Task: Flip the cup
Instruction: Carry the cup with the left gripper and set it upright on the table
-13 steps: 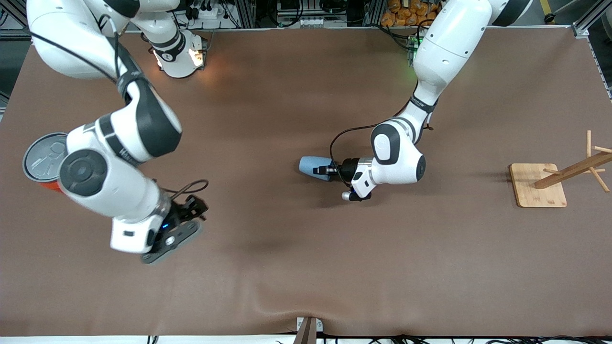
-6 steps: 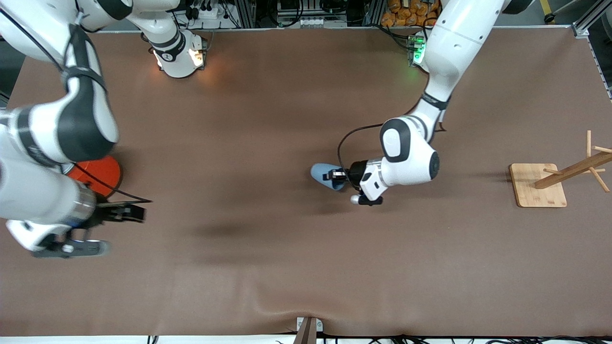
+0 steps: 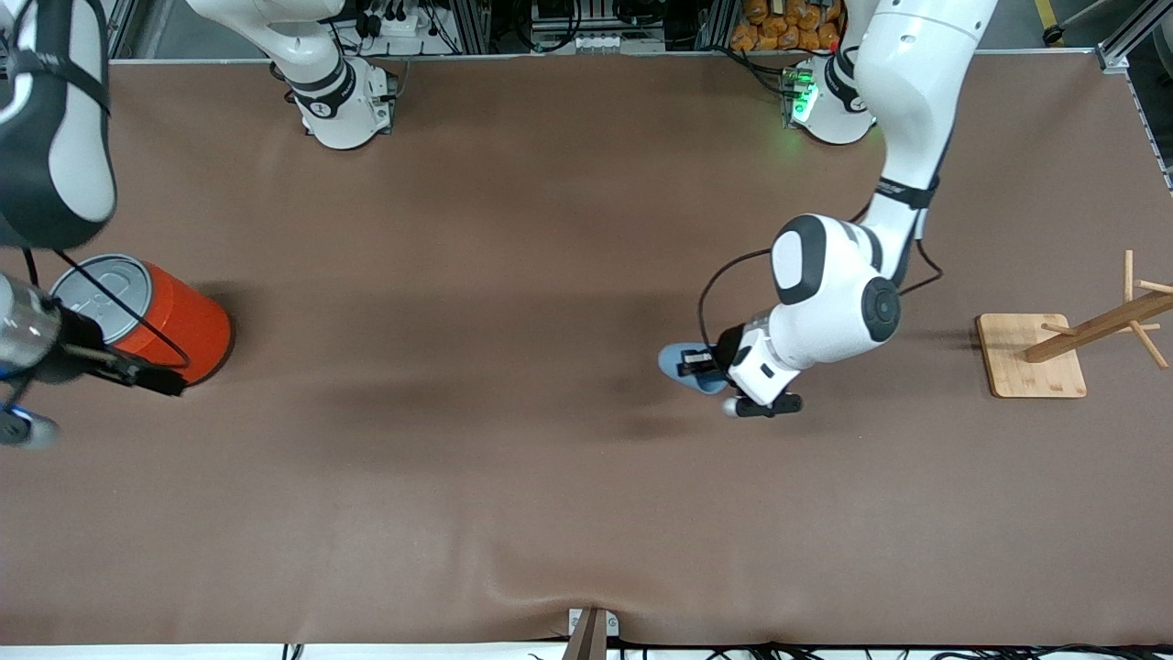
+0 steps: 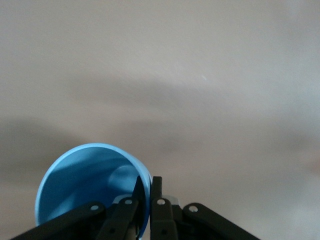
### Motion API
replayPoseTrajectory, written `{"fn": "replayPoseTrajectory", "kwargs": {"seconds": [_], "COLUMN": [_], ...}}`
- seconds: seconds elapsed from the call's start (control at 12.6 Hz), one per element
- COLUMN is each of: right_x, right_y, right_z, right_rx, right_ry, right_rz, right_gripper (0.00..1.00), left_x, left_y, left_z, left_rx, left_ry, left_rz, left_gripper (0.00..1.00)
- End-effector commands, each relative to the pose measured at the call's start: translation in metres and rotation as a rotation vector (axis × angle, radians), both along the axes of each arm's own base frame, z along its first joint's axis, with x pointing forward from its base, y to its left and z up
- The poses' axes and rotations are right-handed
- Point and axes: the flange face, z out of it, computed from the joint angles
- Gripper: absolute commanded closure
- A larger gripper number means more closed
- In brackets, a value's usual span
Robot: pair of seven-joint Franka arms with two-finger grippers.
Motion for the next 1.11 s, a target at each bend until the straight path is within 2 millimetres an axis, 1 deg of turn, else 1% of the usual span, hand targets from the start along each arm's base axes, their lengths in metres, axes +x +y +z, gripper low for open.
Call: {"fn": "replayPoseTrajectory", "kwargs": {"seconds": [0.0,0.16,0.24,0.4,0.48,0.56,0.63,0.71,0.79,0.87,0.95,1.03], "right_x": [-0.069,-0.088,-0.093,-0.096,-0.091,-0.087,-0.085,-0.083,-0.079,-0.076,-0.075,-0.075], "right_y": [0.000,-0.001,-0.004,-0.033,-0.033,-0.033,-0.033,-0.028,-0.024,-0.018,-0.013,-0.014], "right_z": [0.009,0.037,0.048,0.095,0.092,0.087,0.085,0.093,0.098,0.099,0.099,0.105], "right_rx": [0.031,0.035,0.035,0.046,0.027,0.036,0.051,0.077,0.112,0.107,0.064,0.049], "right_ry": [-0.005,0.002,0.009,0.018,0.048,0.054,0.046,0.012,-0.028,-0.041,-0.040,-0.049], "right_rz": [-0.036,-0.038,-0.044,-0.093,-0.103,-0.109,-0.105,-0.073,-0.050,-0.038,-0.031,-0.026], "right_gripper": [0.00,0.00,0.00,0.00,0.00,0.00,0.00,0.00,0.00,0.00,0.00,0.00], "left_x": [0.010,0.020,0.029,0.046,0.055,0.063,0.068,0.072,0.075,0.078,0.079,0.079], "left_y": [0.017,0.027,0.044,0.087,0.111,0.125,0.142,0.151,0.156,0.170,0.180,0.186], "left_z": [0.027,0.043,0.047,0.038,0.033,0.024,0.008,-0.013,-0.024,-0.034,-0.040,-0.046], "left_rx": [0.136,0.237,0.303,0.439,0.512,0.558,0.585,0.599,0.602,0.610,0.616,0.623], "left_ry": [-0.053,-0.097,-0.128,-0.163,-0.179,-0.184,-0.165,-0.156,-0.168,-0.166,-0.170,-0.166], "left_rz": [0.047,0.096,0.109,0.118,0.118,0.118,0.132,0.136,0.143,0.156,0.165,0.166], "left_gripper": [1.00,1.00,1.00,1.00,1.00,1.00,1.00,1.00,1.00,1.00,1.00,1.00]}}
